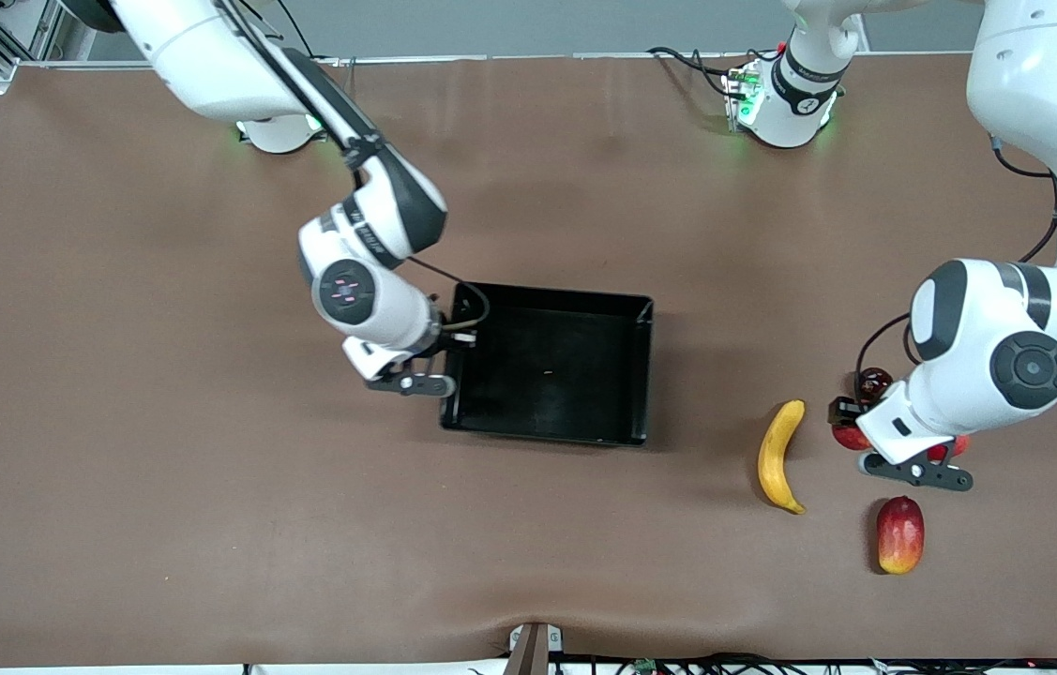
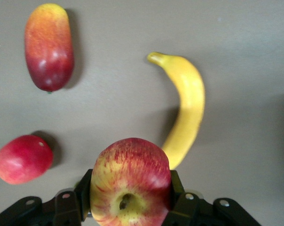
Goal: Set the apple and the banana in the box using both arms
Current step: 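Grasp the apple with the left gripper while the right gripper drags the box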
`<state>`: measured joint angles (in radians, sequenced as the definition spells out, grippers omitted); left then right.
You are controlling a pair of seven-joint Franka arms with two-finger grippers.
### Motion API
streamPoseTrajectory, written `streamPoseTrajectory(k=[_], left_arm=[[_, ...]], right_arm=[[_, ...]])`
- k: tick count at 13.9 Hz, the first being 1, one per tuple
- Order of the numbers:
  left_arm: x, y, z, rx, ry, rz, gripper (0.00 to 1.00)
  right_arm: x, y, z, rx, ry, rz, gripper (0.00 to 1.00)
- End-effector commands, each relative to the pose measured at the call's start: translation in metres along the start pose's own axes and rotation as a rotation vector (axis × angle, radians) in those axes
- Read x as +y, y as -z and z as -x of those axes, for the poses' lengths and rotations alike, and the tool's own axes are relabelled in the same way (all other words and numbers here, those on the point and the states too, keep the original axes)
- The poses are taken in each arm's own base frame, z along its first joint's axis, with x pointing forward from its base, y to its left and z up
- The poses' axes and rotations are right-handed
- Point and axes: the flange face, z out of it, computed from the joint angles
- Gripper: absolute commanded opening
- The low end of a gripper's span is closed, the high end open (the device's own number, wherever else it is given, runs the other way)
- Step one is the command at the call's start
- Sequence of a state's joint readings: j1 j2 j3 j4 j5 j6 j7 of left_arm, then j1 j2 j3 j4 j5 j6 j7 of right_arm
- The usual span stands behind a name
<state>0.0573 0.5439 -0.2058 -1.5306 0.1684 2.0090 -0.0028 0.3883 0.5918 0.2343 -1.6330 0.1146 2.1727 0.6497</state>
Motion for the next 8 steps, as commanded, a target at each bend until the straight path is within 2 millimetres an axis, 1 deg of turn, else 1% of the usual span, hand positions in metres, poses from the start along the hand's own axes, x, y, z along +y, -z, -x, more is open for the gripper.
streamPoseTrajectory(k=[1, 2, 3, 4, 5, 6, 8], left_arm=[[0.026, 0.006, 0.006, -0.016, 0.041, -0.003, 0.00], [0.034, 0.006, 0.006, -0.021, 0.058, 0.003, 0.00], [0.046, 0.007, 0.006, -0.022, 0.071, 0.009, 0.00], [0.057, 0.009, 0.006, -0.019, 0.087, 0.016, 0.00], [0.071, 0.011, 0.006, -0.017, 0.102, 0.027, 0.00], [0.088, 0.013, 0.006, -0.014, 0.114, 0.036, 0.00], [0.133, 0.016, 0.009, -0.012, 0.130, 0.039, 0.00]], right_arm=[[-0.018, -0.004, -0.002, 0.035, -0.039, 0.021, 0.00], [-0.017, -0.008, -0.005, 0.037, -0.053, 0.017, 0.34], [-0.016, -0.008, -0.006, 0.042, -0.044, 0.021, 0.99], [-0.015, -0.003, -0.009, 0.059, -0.034, 0.030, 1.00], [-0.016, 0.016, -0.016, 0.085, -0.027, 0.022, 1.00], [-0.013, 0.031, -0.025, 0.091, -0.039, 0.018, 1.00], [-0.005, 0.065, -0.040, 0.088, -0.065, 0.019, 1.00]])
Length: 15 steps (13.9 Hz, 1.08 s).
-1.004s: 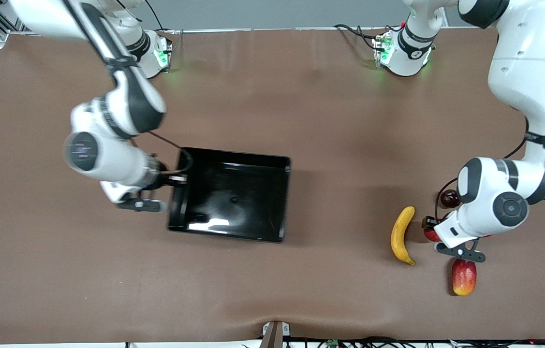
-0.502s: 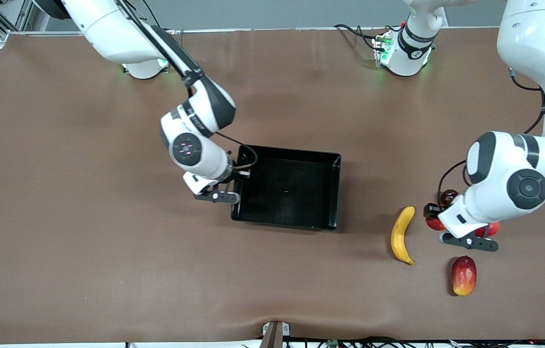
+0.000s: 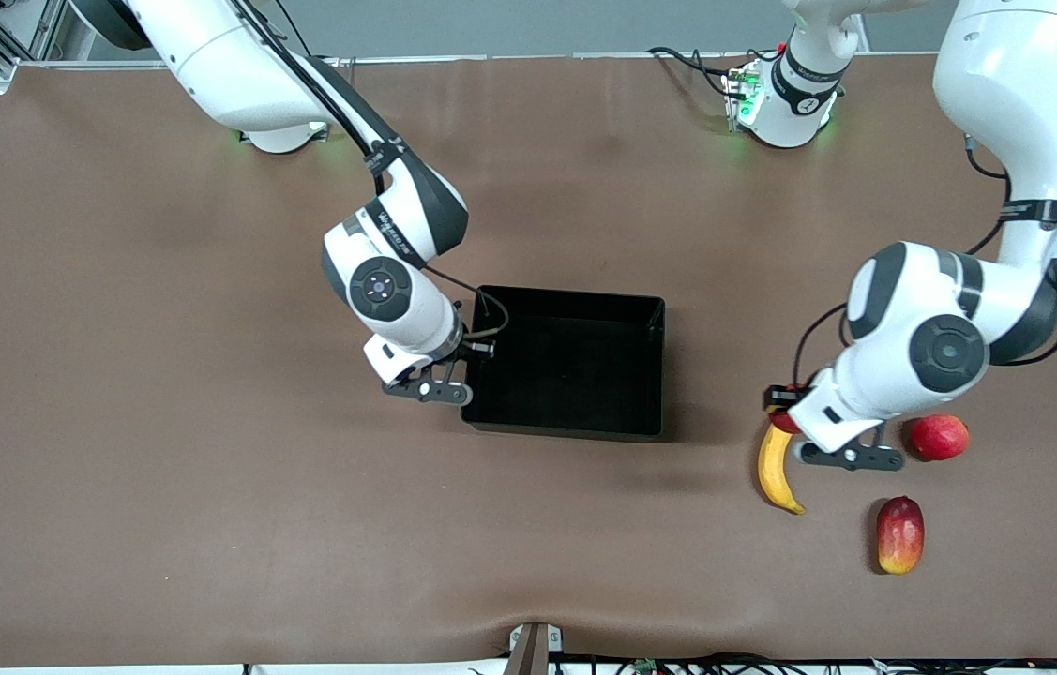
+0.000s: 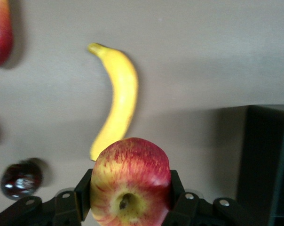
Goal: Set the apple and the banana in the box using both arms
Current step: 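Grasp the apple with the left gripper while the right gripper drags the box, then carry the apple toward the box while the right gripper withdraws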
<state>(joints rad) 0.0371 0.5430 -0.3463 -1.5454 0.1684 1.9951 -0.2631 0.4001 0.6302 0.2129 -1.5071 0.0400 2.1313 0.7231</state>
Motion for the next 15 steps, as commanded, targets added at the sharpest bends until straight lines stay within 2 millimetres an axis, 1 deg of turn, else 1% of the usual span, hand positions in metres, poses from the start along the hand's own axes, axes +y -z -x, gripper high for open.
streamPoseTrajectory(k=[1, 2, 3, 4, 5, 6, 7, 8, 9, 10, 11, 12, 14, 15], left_arm=[[0.059, 0.004, 0.014, 0.002, 0.027, -0.023, 0.00], [0.083, 0.004, 0.019, 0.008, 0.035, -0.022, 0.00], [0.100, 0.003, 0.023, 0.016, 0.031, -0.019, 0.00], [0.113, -0.003, 0.026, 0.014, 0.018, -0.015, 0.00], [0.129, -0.002, 0.028, 0.027, -0.001, -0.009, 0.00], [0.149, -0.005, 0.034, 0.026, -0.008, -0.004, 0.00], [0.164, -0.008, 0.040, 0.024, 0.020, -0.008, 0.00], [0.179, -0.014, 0.044, 0.023, 0.035, -0.012, 0.00], [0.195, -0.018, 0.051, 0.033, 0.037, -0.020, 0.00], [0.205, -0.028, 0.053, 0.036, 0.054, -0.026, 0.00], [0.220, -0.037, 0.058, 0.053, 0.072, -0.032, 0.00], [0.229, -0.049, 0.060, 0.064, 0.092, -0.042, 0.00], [0.240, -0.065, 0.065, 0.075, 0.094, -0.071, 0.00], [0.241, -0.074, 0.066, 0.066, 0.093, -0.076, 0.00]], right_arm=[[0.019, 0.051, -0.033, 0.018, -0.050, 0.001, 1.00], [0.032, 0.066, -0.044, 0.031, -0.071, -0.006, 1.00], [0.049, 0.093, -0.054, 0.058, -0.091, -0.023, 1.00], [0.058, 0.115, -0.054, 0.080, -0.094, -0.028, 1.00], [0.071, 0.137, -0.055, 0.084, -0.111, -0.022, 1.00], [0.098, 0.162, -0.062, 0.083, -0.148, -0.015, 1.00], [0.121, 0.185, -0.064, 0.078, -0.181, -0.003, 1.00], [0.154, 0.204, -0.071, 0.063, -0.230, 0.007, 1.00], [0.176, 0.222, -0.072, 0.062, -0.259, 0.013, 1.00], [0.194, 0.242, -0.069, 0.064, -0.288, 0.016, 1.00], [0.217, 0.258, -0.069, 0.053, -0.326, 0.016, 1.00], [0.239, 0.277, -0.064, 0.053, -0.353, 0.019, 1.00], [0.269, 0.310, -0.048, 0.034, -0.331, 0.044, 1.00], [0.285, 0.320, -0.042, 0.012, -0.311, 0.059, 1.00]])
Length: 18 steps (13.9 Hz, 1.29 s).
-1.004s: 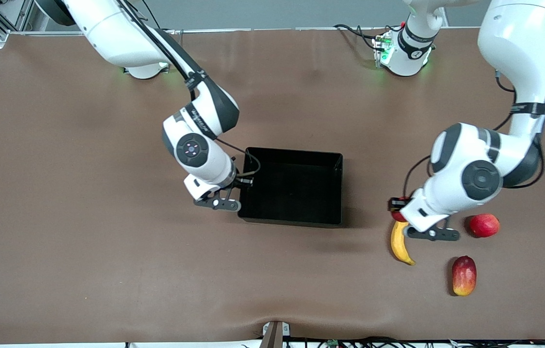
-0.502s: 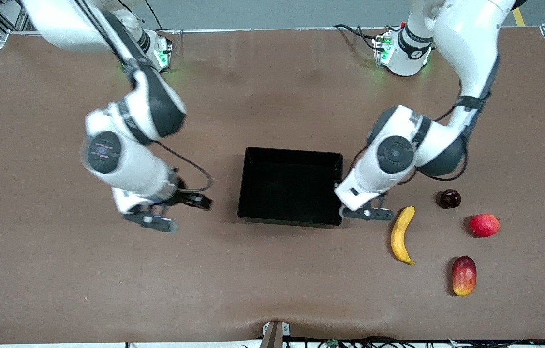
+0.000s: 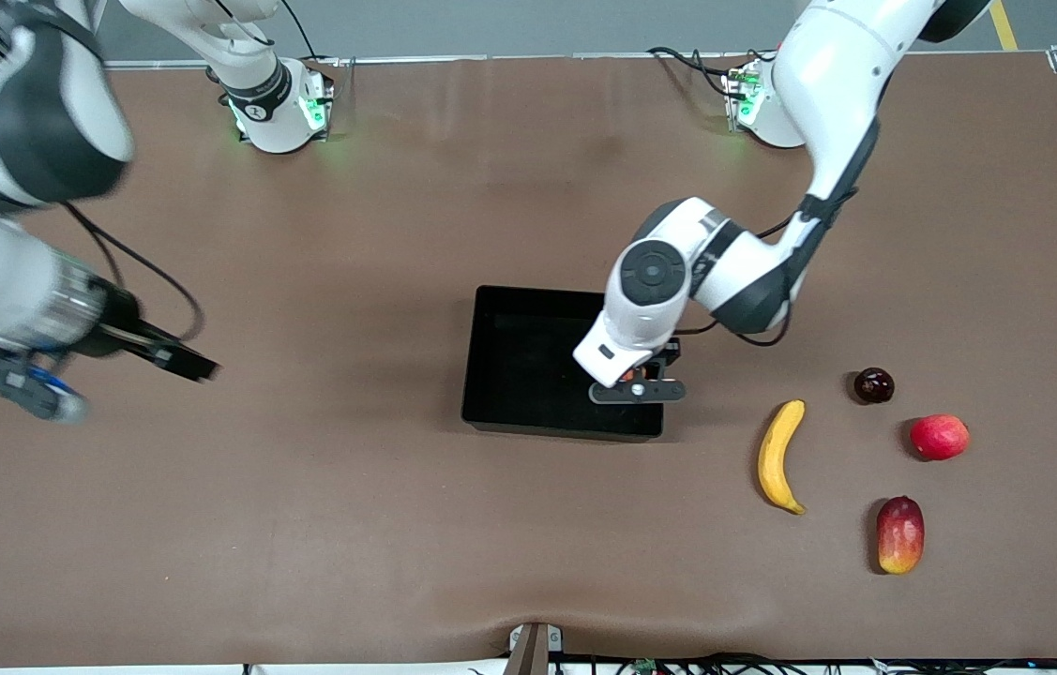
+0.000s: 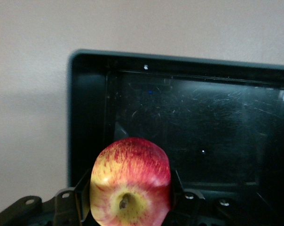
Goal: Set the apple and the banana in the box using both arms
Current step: 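Carry the apple toward the box while the right gripper withdraws, then lower the apple into the box and open the left gripper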
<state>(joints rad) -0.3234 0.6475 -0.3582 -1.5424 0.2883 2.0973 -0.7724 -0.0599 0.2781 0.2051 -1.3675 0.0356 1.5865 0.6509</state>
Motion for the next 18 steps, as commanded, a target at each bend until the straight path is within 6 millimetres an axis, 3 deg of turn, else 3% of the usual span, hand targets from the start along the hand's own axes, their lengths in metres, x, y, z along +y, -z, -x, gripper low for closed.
streamPoseTrajectory(k=[1, 5, 8, 9, 14, 15, 16, 17, 18], left_arm=[[0.007, -0.015, 0.000, 0.007, 0.003, -0.019, 0.00], [0.012, -0.042, 0.008, -0.031, 0.003, -0.034, 0.00], [0.015, -0.054, 0.016, -0.052, -0.010, -0.046, 0.00], [0.017, -0.061, 0.019, -0.064, -0.018, -0.047, 0.00], [0.023, -0.078, 0.029, -0.097, -0.080, -0.051, 0.00], [0.024, -0.079, 0.029, -0.101, -0.080, -0.051, 0.00], [0.026, -0.078, 0.031, -0.101, -0.082, -0.051, 0.31], [0.026, -0.078, 0.032, -0.100, -0.088, -0.054, 0.81], [0.026, -0.074, 0.030, -0.094, -0.087, -0.053, 1.00]], right_arm=[[0.045, 0.033, 0.008, -0.024, 0.037, 0.023, 1.00], [0.110, 0.078, 0.015, -0.018, 0.098, 0.051, 1.00], [0.182, 0.108, 0.017, -0.032, 0.267, 0.057, 1.00], [0.197, 0.110, 0.017, -0.044, 0.279, 0.054, 1.00], [0.185, 0.111, 0.041, -0.052, 0.317, 0.058, 1.00], [0.174, 0.113, 0.048, -0.044, 0.341, 0.058, 1.00], [0.162, 0.114, 0.055, -0.034, 0.366, 0.059, 1.00], [0.158, 0.112, 0.057, -0.033, 0.369, 0.060, 1.00], [0.157, 0.113, 0.055, -0.028, 0.366, 0.059, 1.00]])
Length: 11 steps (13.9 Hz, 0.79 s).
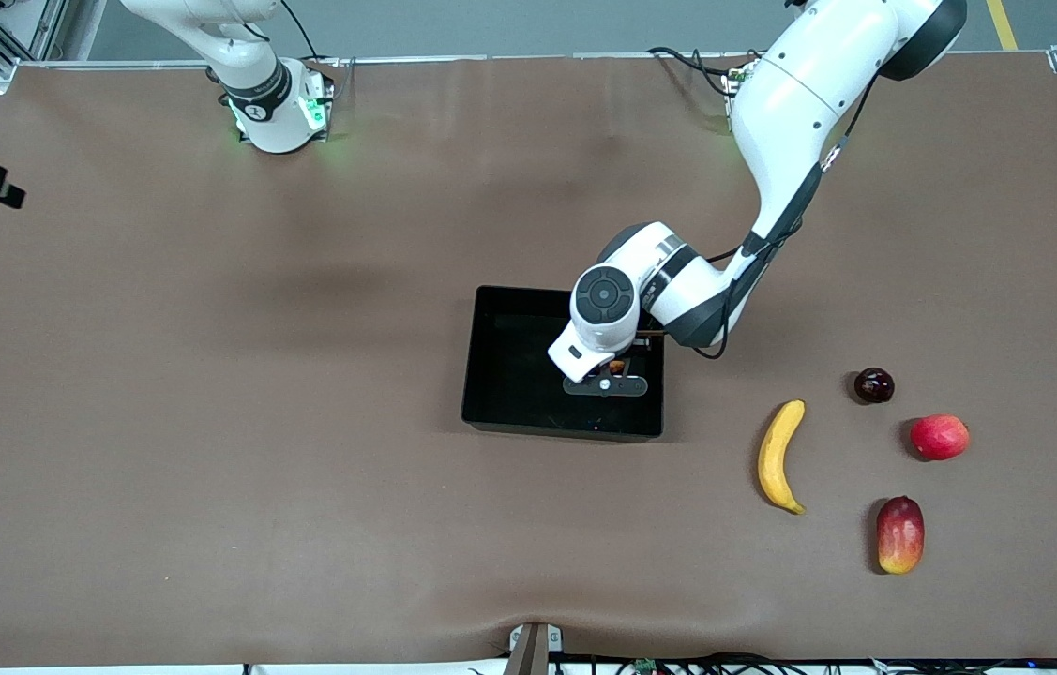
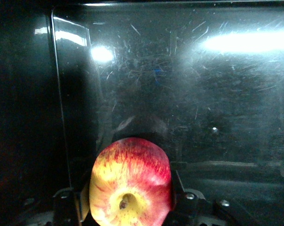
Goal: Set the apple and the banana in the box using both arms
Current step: 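Lower the apple into the box and open the left gripper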
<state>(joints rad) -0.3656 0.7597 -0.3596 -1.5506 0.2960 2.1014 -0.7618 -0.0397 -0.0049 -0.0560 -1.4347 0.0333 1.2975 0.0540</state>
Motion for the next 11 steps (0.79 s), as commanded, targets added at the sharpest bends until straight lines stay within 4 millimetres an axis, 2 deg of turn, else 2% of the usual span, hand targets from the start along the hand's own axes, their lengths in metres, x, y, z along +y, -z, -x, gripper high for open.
streamPoseTrajectory(k=[1, 4, 6, 7, 8, 10, 11], left_arm=[[0.002, 0.009, 0.001, 0.020, -0.015, -0.006, 1.00], [-0.004, 0.039, -0.013, 0.059, 0.008, 0.012, 1.00], [-0.019, 0.077, -0.027, 0.087, 0.042, 0.016, 1.00], [-0.034, 0.099, -0.037, 0.097, 0.061, 0.013, 1.00], [-0.055, 0.112, -0.048, 0.098, 0.070, 0.015, 1.00], [-0.103, 0.136, -0.068, 0.126, 0.082, 0.022, 1.00], [-0.124, 0.140, -0.076, 0.132, 0.055, 0.019, 1.00]], right_arm=[[-0.004, 0.003, 0.008, 0.022, 0.000, 0.004, 1.00], [-0.013, 0.009, 0.010, 0.031, 0.034, 0.011, 1.00], [-0.017, 0.009, 0.010, 0.034, 0.043, 0.012, 1.00], [-0.018, 0.007, 0.010, 0.031, 0.044, 0.012, 1.00], [-0.017, 0.009, 0.009, 0.037, 0.044, 0.012, 1.00], [-0.016, 0.011, 0.007, 0.059, 0.052, 0.018, 1.00], [-0.015, 0.011, 0.006, 0.067, 0.060, 0.028, 1.00]])
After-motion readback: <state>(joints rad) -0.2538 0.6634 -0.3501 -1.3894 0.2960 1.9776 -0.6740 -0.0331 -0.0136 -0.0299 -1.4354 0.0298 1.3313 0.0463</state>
